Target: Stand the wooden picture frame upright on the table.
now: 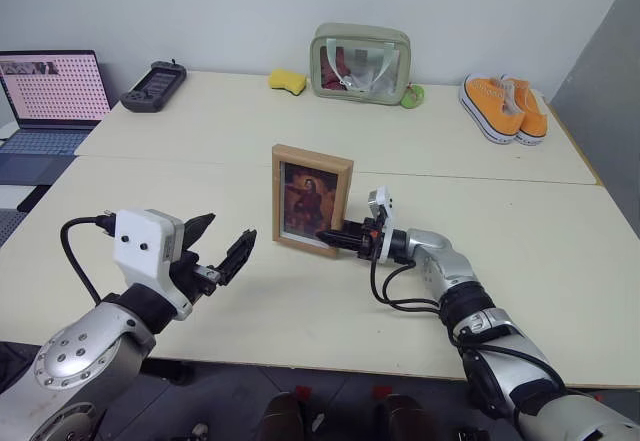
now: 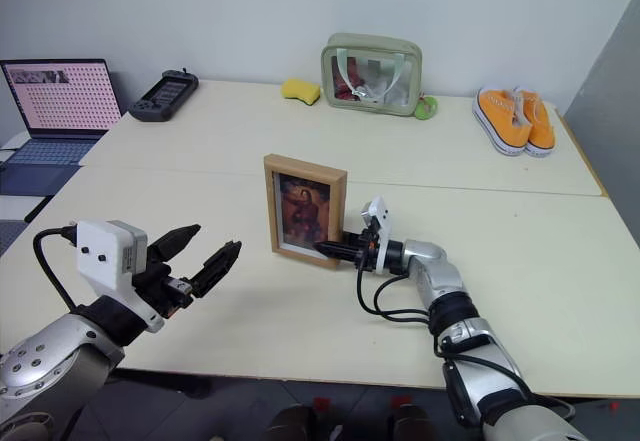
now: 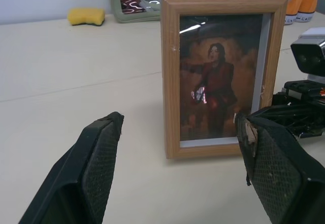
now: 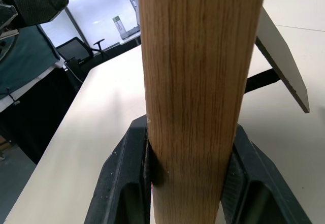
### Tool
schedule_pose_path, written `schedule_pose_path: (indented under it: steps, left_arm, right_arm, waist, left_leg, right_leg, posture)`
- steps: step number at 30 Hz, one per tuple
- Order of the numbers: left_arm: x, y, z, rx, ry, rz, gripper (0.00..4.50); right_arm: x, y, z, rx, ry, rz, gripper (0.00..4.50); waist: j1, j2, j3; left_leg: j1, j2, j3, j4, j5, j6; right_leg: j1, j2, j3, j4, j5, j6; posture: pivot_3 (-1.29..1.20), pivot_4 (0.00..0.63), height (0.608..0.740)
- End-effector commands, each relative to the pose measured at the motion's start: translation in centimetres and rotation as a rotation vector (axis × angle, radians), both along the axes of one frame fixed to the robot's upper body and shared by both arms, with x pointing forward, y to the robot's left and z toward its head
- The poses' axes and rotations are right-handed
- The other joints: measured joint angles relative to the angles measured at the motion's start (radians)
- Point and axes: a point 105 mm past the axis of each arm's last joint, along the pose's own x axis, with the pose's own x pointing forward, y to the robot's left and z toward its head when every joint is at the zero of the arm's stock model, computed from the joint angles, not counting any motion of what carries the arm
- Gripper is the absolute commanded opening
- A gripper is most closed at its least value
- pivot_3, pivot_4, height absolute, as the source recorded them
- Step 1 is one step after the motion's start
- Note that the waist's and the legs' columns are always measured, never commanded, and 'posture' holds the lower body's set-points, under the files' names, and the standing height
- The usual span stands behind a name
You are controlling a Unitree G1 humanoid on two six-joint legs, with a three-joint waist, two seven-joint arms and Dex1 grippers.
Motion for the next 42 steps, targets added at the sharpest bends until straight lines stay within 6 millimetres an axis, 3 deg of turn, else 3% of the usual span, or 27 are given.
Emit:
schedule_pose_path:
  steps: [1,11,20,22,28,35,42]
  left_arm:
    - [0.2,-0.3,0.7,-0.004,-0.02,-0.013,3.74]
    - [0.5,-0.6,0.7,-0.011,-0.023,-0.024,3.74]
    - [0.8,-0.8,0.9,-0.019,-0.027,-0.036,3.75]
    - [0.8,-0.9,0.9,-0.019,-0.027,-0.038,3.75]
    - [0.9,-1.1,0.9,-0.02,-0.023,-0.051,3.75]
    - [1.8,-1.3,1.0,-0.036,-0.015,-0.093,3.75]
    - [2.6,-2.2,1.1,-0.077,-0.008,-0.143,3.75]
  right_arm:
    - [0.1,0.0,1.8,0.054,-0.034,0.003,1.33]
    - [-0.1,-0.3,0.5,-0.032,-0.073,-0.001,1.33]
    - [0.3,-0.5,0.6,-0.035,-0.072,-0.03,3.69]
    - [0.3,-0.5,0.6,-0.04,-0.078,-0.039,4.01]
    - [0.2,-1.5,0.2,-0.105,-0.126,-0.052,4.01]
    - [-1.1,-6.9,0.2,-0.265,-0.227,-0.131,4.01]
    - [-3.8,-10.1,4.2,-0.297,-0.319,-0.245,4.01]
  waist:
    - [0.0,0.0,0.0]
    - [0.0,0.0,0.0]
    - [0.0,0.0,0.0]
    - [0.0,0.0,0.0]
    - [0.001,0.0,0.0]
    - [0.005,0.0,0.0]
    - [-0.001,0.0,0.0]
  left_leg:
    - [0.0,0.0,0.0,0.0,0.0,0.0]
    - [0.0,0.0,0.0,-0.001,0.0,0.0]
    - [0.0,0.0,0.0,-0.001,0.0,0.0]
    - [0.0,0.0,0.0,-0.001,0.0,0.0]
    - [0.0,0.0,0.0,-0.001,0.0,0.0]
    - [0.0,0.0,0.0,-0.002,0.0,0.0]
    - [0.0,0.0,0.0,-0.004,0.0,0.0]
  right_leg:
    - [0.0,0.0,0.0,0.0,0.0,0.0]
    - [0.0,0.0,0.0,-0.001,0.0,0.0]
    - [0.0,0.0,0.0,-0.001,0.0,0.0]
    - [0.0,0.0,0.0,-0.001,0.0,0.0]
    - [0.0,0.0,0.0,-0.001,0.0,0.0]
    - [0.001,0.0,0.0,-0.003,0.0,0.0]
    - [0.0,0.0,0.001,-0.002,0.0,0.0]
  posture:
    - [0.0,0.15,0.74]
    - [0.0,0.15,0.74]
    - [0.0,0.15,0.74]
    - [0.0,0.15,0.74]
    - [0.0,0.15,0.74]
    - [0.0,0.15,0.74]
    - [0.0,0.15,0.74]
